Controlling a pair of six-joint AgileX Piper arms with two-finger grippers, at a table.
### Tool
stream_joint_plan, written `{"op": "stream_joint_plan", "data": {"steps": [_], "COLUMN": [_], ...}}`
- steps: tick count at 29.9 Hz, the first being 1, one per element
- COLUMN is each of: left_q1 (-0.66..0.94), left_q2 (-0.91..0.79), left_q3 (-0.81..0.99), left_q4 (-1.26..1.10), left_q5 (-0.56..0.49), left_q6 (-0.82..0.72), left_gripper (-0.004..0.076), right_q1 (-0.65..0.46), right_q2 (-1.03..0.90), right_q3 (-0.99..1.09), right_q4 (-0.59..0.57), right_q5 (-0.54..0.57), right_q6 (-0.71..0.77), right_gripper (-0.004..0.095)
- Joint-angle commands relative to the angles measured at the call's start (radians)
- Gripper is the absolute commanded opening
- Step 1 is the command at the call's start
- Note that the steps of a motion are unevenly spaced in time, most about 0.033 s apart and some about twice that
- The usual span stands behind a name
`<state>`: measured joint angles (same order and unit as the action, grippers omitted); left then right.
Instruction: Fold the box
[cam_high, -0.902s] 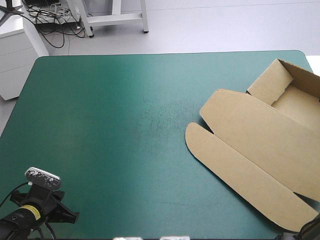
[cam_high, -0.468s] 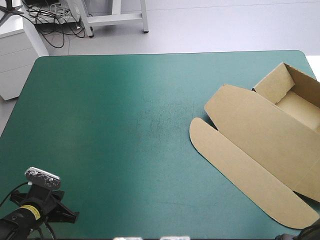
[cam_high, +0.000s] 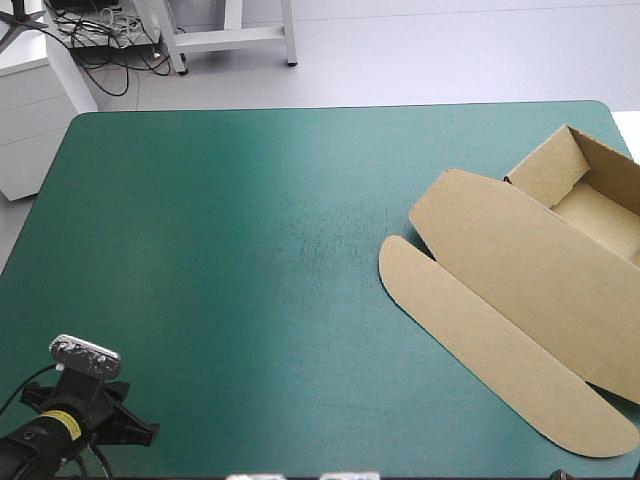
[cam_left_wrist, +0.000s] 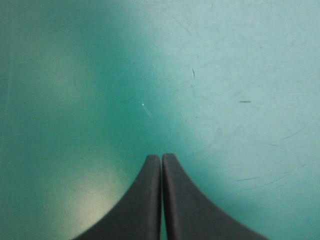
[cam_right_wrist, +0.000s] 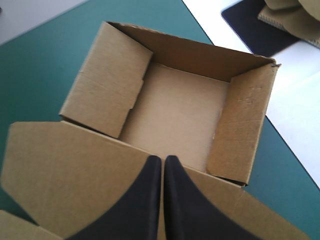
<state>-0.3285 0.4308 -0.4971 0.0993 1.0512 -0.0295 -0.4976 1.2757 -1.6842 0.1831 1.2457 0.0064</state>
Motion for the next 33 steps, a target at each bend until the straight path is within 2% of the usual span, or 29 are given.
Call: {"op": "stream_joint_plan", "data": {"steps": [1,5,11,18,25,33], "left_q1": [-0.003,-0.003,-0.003,-0.003,-0.003,-0.003], "left_q2": [0.005,0.005,0.005,0.005,0.005,0.005], "left_q3": [-0.023,-0.023,-0.023,-0.023,-0.023,-0.023], "left_q4": [-0.022,-0.048,-0.051,-0.051,-0.051,-0.051], "left_q5": [-0.045,-0.045,-0.043,-0.043,-0.043,-0.041], "left_q6": [-0.024,-0.024,-0.015,-0.015,-0.015,-0.015], "left_gripper": [-0.0010,-0.0010,-0.0010,-0.0010,-0.0010,-0.0010], "right_q1": [0.046,0.184,0.351,0.369,0.369,0.369], "right_q2": [-0.161,-0.347,-0.626,-0.841,-0.972,-0.994], "right_q3": [0.041,0.210,0.515,0.843,1.127,1.124], "right_q4": [0.018,-0.036,-0.036,-0.022,-0.020,-0.017], "right_q5": [0.010,0.008,0.004,-0.019,-0.030,-0.031], "right_q6": [-0.015,-0.023,-0.110,-0.154,-0.165,-0.164], "right_gripper": [-0.0005,-0.0005,-0.0005,-0.0005,-0.0008,-0.0020]}}
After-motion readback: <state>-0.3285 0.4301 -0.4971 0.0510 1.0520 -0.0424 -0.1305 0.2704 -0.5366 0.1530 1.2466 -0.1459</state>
